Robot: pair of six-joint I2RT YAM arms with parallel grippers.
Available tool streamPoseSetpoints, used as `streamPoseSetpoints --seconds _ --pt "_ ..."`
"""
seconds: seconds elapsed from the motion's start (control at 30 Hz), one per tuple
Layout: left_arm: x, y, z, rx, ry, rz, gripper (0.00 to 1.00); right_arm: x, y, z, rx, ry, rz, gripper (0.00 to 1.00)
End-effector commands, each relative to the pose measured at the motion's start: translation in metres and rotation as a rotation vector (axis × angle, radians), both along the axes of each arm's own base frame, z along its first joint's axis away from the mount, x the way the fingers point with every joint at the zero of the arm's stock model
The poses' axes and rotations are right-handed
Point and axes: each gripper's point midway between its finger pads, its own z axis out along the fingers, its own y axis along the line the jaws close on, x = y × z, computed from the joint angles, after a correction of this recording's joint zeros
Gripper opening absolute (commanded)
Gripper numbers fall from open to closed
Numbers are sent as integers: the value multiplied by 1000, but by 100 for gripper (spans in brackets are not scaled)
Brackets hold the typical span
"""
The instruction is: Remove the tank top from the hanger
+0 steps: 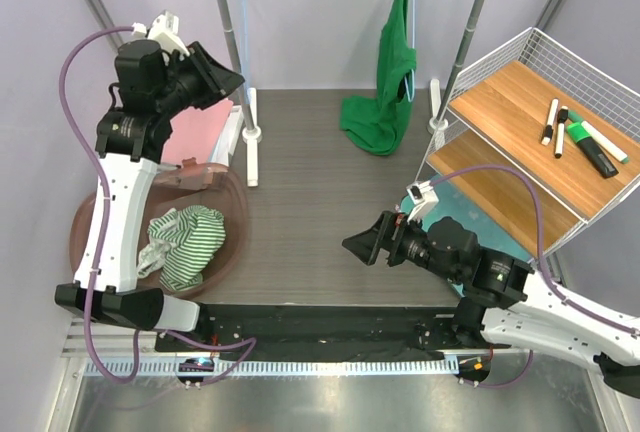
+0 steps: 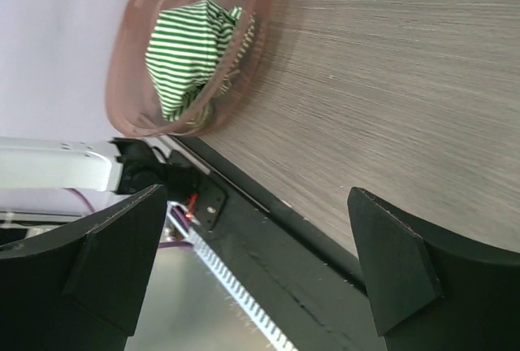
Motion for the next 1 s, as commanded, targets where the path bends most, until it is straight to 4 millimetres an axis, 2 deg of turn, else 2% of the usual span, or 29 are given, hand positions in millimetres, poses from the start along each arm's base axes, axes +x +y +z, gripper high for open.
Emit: streamPoseSetpoints --seconds 0.0,0.1,0.2,0.3,0.33,0.4,0.43,0.47,0.5,0.57,0.63,0.67,0.7,0.73,0.77,0.8,0.87,0.9,0.93,0.97 --pt "-12 6 3 19 -29 11 41 6 10 17 -15 -119 48 99" --pt "-18 9 2 28 -42 20 48 6 19 18 -49 -182 87 98" --pt "-21 8 1 37 -43 11 51 10 28 9 -140 -215 102 98" --pt "-27 8 1 42 -38 3 58 12 43 9 -213 -259 119 98" --pt "-30 9 0 49 -38 1 61 13 48 18 -217 -280 115 98" --pt "-43 10 4 53 -57 -8 62 17 60 9 -296 -299 103 98" --pt "-47 11 5 56 -65 -10 64 19 66 20 -308 -328 104 98" --pt "-53 11 7 56 -73 -14 65 21 75 6 -375 -320 109 98" --pt "-64 12 8 57 -82 -17 66 29 77 18 -382 -338 67 98" --pt "-77 16 9 66 -92 -8 67 39 83 8 -459 -343 37 98" --pt "-97 23 8 71 -110 13 69 54 84 21 -508 -380 -25 98" --pt "-104 25 7 72 -116 21 69 59 87 8 -583 -377 -29 98" --pt "-119 29 13 67 -147 33 70 71 86 27 -596 -403 -95 98" --pt "-121 33 0 73 -125 52 70 75 83 28 -665 -421 -98 98" --pt "-126 35 -3 71 -126 63 70 81 85 30 -703 -431 -117 98" --pt "-132 38 -6 70 -133 73 70 88 95 43 -718 -447 -131 98" --pt "-148 43 -17 60 -143 97 71 98 93 51 -801 -485 -168 99" --pt "-152 44 -21 55 -148 98 71 104 98 59 -819 -502 -189 99" --pt "-166 46 -19 43 -180 100 71 111 93 66 -853 -520 -246 100" --pt "-167 46 -35 46 -153 100 71 116 91 70 -894 -545 -253 100"
